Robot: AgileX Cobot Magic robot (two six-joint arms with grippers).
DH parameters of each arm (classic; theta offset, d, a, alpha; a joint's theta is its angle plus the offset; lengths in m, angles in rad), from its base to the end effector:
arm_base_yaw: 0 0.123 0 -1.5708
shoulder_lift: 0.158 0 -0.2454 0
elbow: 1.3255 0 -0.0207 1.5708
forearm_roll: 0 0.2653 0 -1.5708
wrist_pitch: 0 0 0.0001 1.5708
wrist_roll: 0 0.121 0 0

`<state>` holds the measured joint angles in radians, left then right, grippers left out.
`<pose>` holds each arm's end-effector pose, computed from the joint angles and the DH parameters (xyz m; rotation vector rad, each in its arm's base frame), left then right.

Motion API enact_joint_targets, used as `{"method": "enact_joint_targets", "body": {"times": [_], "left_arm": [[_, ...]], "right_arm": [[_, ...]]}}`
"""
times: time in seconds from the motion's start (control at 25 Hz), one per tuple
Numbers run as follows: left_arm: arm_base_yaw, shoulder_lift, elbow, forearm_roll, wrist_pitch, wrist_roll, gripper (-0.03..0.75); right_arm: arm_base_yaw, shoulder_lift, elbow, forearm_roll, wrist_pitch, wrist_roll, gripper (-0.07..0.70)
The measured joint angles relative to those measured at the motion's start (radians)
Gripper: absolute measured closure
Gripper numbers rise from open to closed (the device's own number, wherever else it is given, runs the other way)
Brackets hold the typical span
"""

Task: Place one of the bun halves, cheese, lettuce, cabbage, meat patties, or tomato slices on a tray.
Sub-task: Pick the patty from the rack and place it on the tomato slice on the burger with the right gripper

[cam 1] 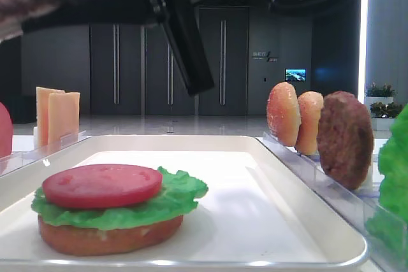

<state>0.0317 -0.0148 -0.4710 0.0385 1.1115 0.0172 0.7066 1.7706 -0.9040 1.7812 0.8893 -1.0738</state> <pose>0.0724 0.0065 0.2572 -0.0179 2.1094 0.0759 0.2120 0.3019 0.1416 -0.4854 2.3945 1.7244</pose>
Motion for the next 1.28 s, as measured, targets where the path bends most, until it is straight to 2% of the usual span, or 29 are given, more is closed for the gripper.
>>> {"method": "enact_joint_targets", "body": {"times": [0.28, 0.6, 1.04, 1.28], "left_arm": [[0.000, 0.000, 0.000, 0.000, 0.000, 0.000, 0.325], [0.000, 0.000, 0.000, 0.000, 0.000, 0.000, 0.325], [0.000, 0.000, 0.000, 0.000, 0.000, 0.000, 0.325], [0.000, 0.000, 0.000, 0.000, 0.000, 0.000, 0.325]], "right_arm": [[-0.012, 0.088, 0.001, 0.013, 0.002, -0.089, 0.516], [-0.120, 0.097, 0.001, -0.008, 0.005, -0.106, 0.516], [-0.125, 0.097, 0.001, -0.044, 0.007, -0.123, 0.516], [-0.127, 0.097, 0.001, -0.057, -0.020, -0.125, 0.516]]}}
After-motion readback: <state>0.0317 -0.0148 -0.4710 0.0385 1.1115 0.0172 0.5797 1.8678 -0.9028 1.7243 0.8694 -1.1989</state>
